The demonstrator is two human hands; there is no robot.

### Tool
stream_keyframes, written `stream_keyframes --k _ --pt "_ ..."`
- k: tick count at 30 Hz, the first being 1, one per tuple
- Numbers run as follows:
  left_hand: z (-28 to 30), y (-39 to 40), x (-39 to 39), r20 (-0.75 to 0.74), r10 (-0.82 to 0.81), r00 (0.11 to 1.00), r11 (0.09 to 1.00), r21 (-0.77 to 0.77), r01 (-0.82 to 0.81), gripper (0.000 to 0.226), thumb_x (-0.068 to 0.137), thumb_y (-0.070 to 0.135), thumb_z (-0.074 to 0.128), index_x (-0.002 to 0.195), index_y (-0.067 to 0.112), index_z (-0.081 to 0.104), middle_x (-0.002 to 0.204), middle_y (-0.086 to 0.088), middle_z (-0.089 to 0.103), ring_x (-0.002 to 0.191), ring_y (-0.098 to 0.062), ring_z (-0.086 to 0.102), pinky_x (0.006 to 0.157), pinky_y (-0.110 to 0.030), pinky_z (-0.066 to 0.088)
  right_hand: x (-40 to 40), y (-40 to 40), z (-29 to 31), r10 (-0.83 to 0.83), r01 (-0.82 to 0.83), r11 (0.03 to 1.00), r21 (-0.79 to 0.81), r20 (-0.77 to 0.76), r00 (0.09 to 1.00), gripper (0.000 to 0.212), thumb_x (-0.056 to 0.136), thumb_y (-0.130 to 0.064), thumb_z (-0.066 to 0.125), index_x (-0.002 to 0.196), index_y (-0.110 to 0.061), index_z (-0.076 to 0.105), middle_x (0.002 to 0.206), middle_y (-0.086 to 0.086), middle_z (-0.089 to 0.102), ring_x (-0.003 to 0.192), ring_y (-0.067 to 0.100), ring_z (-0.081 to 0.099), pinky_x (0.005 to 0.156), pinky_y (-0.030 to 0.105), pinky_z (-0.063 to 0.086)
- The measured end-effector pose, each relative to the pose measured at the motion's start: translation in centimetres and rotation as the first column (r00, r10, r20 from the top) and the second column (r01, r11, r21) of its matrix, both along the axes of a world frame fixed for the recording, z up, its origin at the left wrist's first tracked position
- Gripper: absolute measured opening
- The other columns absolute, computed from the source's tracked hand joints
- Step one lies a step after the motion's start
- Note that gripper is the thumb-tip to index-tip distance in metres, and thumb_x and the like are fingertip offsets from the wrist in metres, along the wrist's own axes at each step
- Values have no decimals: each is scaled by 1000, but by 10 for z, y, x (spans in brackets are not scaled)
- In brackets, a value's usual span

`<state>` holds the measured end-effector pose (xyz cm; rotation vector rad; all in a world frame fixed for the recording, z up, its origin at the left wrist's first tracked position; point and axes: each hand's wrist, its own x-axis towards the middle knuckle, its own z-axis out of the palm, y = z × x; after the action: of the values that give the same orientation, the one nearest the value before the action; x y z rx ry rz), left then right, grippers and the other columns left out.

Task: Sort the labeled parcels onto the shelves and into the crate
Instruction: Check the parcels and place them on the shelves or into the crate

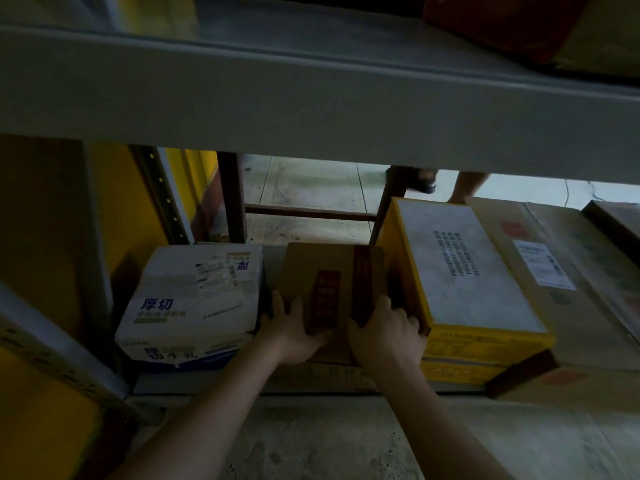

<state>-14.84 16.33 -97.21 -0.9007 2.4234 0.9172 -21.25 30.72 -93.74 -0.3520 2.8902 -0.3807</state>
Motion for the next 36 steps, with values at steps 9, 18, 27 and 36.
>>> stream_keyframes --k 9,18,27,36 --pt "4 -4 -1 -26 149 988 984 106 -146 130 46 108 18 155 44 -10 167 -3 -11 151 -38 10 120 -57 18 2 1 16 108 -205 890 -408 -249 962 40 100 -26 51 139 -19 55 132 1 61 118 28 55 93 46 51" --pt "34 7 -22 -196 160 968 972 200 -120 123 51 107 30 155 43 15 164 2 19 148 -29 25 117 -54 25 -16 9 0 165 -234 757 -610 -168 972 37 99 -10 57 135 -22 60 131 -4 60 117 10 58 89 20 46" --pt "45 1 -22 -319 169 932 973 206 -106 89 68 84 40 143 35 43 142 2 49 127 -23 49 105 -47 41 -24 13 -12 26 102 904 -416 290 957 86 89 -76 44 149 -15 36 131 4 59 112 24 61 84 33 49" --pt "45 -4 -10 -384 266 884 924 363 -120 59 97 47 56 149 34 31 147 4 49 130 -17 49 109 -36 39 -25 6 -1 119 -89 877 -472 33 992 76 86 -56 65 149 -21 38 136 1 54 116 22 60 87 32 53"
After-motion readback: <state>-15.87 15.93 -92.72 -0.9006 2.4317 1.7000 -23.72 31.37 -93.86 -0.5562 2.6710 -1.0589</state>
